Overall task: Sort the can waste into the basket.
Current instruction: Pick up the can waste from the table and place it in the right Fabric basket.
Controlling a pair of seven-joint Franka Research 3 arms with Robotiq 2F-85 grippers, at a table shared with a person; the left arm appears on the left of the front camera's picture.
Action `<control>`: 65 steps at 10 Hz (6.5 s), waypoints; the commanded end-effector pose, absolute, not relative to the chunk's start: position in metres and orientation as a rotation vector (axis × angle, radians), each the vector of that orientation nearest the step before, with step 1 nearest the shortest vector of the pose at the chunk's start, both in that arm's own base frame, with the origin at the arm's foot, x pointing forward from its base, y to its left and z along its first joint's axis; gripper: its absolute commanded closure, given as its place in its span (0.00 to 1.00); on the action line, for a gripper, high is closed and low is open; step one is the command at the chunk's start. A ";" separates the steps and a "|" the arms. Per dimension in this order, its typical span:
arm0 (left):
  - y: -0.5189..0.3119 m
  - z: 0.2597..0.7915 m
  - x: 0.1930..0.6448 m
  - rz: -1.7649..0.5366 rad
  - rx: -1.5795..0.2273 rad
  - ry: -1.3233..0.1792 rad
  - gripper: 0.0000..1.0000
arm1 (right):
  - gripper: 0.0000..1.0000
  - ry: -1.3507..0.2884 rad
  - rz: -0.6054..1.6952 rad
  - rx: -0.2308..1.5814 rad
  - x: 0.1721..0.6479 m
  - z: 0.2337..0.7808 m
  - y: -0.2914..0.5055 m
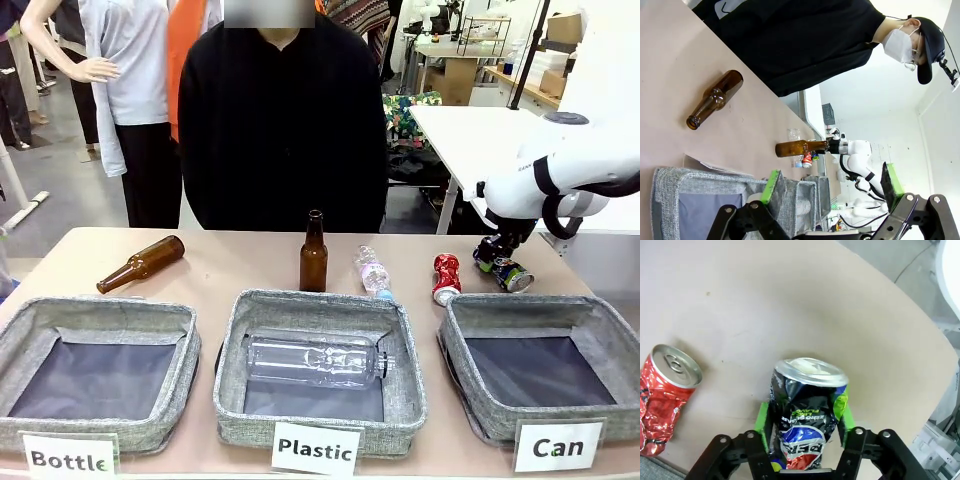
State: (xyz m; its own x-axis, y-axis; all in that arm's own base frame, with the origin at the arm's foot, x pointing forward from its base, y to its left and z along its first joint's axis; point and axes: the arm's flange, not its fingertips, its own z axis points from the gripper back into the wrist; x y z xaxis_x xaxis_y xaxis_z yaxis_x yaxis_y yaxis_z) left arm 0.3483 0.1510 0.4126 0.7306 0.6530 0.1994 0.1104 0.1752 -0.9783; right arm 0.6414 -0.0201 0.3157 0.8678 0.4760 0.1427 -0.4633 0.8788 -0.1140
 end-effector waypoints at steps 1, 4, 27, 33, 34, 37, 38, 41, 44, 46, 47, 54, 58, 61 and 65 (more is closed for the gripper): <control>0.152 0.414 0.347 0.417 -1.369 -0.698 0.00 | 1.00 -0.154 0.486 -0.054 0.650 0.319 -0.022; 0.152 0.414 0.347 0.417 -1.369 -0.698 0.00 | 1.00 -0.147 0.482 -0.051 0.650 0.319 -0.023; 0.152 0.414 0.347 0.417 -1.369 -0.698 0.00 | 0.01 -0.162 1.534 0.148 0.374 0.474 -0.016; 0.152 0.414 0.347 0.417 -1.369 -0.698 0.00 | 0.00 -0.166 1.505 0.174 0.380 0.475 -0.015; 0.152 0.414 0.347 0.417 -1.369 -0.698 0.00 | 0.00 -0.180 1.458 0.195 0.382 0.476 -0.016; 0.152 0.414 0.347 0.417 -1.369 -0.698 0.00 | 0.00 -0.404 0.438 0.726 0.394 0.506 -0.032; 0.152 0.414 0.347 0.417 -1.369 -0.698 0.00 | 0.00 -0.427 0.210 0.904 0.397 0.515 -0.045; 0.152 0.414 0.347 0.417 -1.369 -0.698 0.00 | 0.00 -0.280 -0.204 1.343 0.413 0.512 -0.108; 0.152 0.414 0.347 0.417 -1.369 -0.698 0.00 | 0.00 -0.328 -0.325 1.528 0.411 0.492 -0.154; 0.152 0.414 0.347 0.417 -1.369 -0.698 0.00 | 0.00 -0.379 -0.391 1.554 0.409 0.483 -0.167; 0.152 0.414 0.347 0.417 -1.369 -0.698 0.00 | 0.00 -0.404 -0.398 1.518 0.412 0.482 -0.166; 0.152 0.414 0.347 0.417 -1.369 -0.698 0.00 | 0.00 -0.133 -0.046 1.325 0.408 0.476 -0.179; 0.152 0.414 0.347 0.417 -1.369 -0.698 0.00 | 0.00 -0.133 -0.046 1.325 0.408 0.476 -0.179; 0.152 0.414 0.347 0.417 -1.369 -0.698 0.00 | 0.00 -0.133 -0.046 1.325 0.408 0.476 -0.179; 0.152 0.414 0.347 0.417 -1.369 -0.698 0.00 | 0.00 -0.133 -0.046 1.325 0.408 0.476 -0.179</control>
State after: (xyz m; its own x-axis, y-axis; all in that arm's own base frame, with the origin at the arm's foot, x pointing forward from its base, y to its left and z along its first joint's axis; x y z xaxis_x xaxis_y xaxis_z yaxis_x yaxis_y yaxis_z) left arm 0.3478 0.1516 0.4127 0.7299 0.6538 0.1995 0.1110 0.1746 -0.9784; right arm 0.4080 -0.1771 0.4732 0.9906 -0.1262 0.0534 -0.0209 0.2456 0.9691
